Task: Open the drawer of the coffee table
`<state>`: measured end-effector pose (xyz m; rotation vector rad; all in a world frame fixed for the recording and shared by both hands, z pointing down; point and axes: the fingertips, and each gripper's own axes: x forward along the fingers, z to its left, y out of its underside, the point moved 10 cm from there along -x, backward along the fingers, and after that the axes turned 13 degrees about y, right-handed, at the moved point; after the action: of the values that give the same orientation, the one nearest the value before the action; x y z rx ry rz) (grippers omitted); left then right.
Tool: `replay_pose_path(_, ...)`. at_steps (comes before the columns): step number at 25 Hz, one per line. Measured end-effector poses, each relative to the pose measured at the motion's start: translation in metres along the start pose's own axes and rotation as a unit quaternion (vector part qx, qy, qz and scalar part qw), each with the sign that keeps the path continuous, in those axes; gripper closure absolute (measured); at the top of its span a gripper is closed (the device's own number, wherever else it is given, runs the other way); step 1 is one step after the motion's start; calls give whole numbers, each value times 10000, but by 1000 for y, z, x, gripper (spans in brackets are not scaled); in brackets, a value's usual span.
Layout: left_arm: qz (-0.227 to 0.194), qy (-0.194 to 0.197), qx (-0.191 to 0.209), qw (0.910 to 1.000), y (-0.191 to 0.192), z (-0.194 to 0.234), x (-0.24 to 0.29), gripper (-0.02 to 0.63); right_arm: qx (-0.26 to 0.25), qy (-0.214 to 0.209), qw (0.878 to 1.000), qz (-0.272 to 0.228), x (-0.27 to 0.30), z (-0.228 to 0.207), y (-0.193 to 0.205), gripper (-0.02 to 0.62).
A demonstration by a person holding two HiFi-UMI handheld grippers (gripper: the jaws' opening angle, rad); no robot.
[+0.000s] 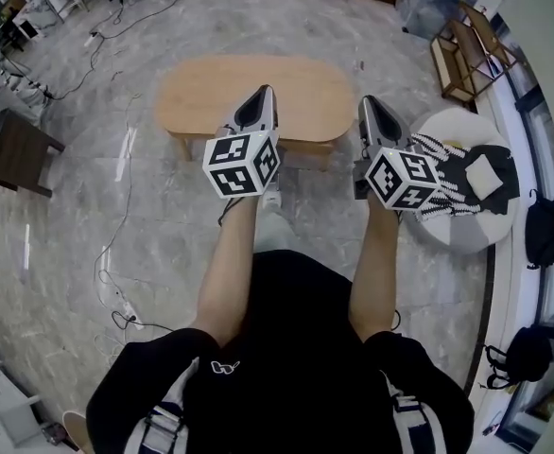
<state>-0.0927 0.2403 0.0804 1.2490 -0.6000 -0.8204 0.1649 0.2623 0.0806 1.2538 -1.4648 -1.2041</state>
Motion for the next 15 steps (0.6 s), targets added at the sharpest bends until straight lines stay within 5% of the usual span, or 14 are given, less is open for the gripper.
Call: replay_pose_path(15, 255, 292, 0, 9992, -18, 111, 136, 597, 204, 194, 9996, -30, 160, -5, 8, 575)
